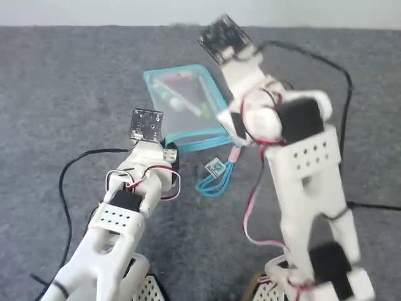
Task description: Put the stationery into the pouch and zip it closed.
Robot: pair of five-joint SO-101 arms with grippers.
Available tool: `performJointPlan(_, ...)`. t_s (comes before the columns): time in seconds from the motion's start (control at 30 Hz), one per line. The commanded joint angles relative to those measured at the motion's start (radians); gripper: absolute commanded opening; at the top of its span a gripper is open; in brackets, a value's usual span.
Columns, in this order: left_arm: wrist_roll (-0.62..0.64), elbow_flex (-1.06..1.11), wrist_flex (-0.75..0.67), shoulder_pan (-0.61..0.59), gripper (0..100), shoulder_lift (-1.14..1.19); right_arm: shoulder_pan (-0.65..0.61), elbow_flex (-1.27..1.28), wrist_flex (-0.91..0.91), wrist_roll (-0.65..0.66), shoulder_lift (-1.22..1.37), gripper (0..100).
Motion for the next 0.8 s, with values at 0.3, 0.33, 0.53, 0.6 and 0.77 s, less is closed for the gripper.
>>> performJointPlan(0.3,-0.127,-0.282,0.605,-0.06,1,-0.486,0.058,0.985,-0.622,0.101,-0.466,18.0)
performJointPlan(0.33,-0.13,-0.292,0.62,-0.06,1,-0.505,0.053,1.0,-0.636,0.101,-0.464,18.0)
performJointPlan(0.53,-0.141,-0.358,0.726,-0.126,1,-0.529,-0.042,1.119,-0.74,0.144,-0.475,23.4)
performJointPlan(0.6,-0.157,-0.349,0.726,-0.149,1,-0.529,-0.061,1.146,-0.748,0.172,-0.475,28.7)
performJointPlan(0.77,-0.16,-0.314,0.709,-0.149,1,-0.529,-0.065,1.158,-0.808,0.178,-0.475,36.9)
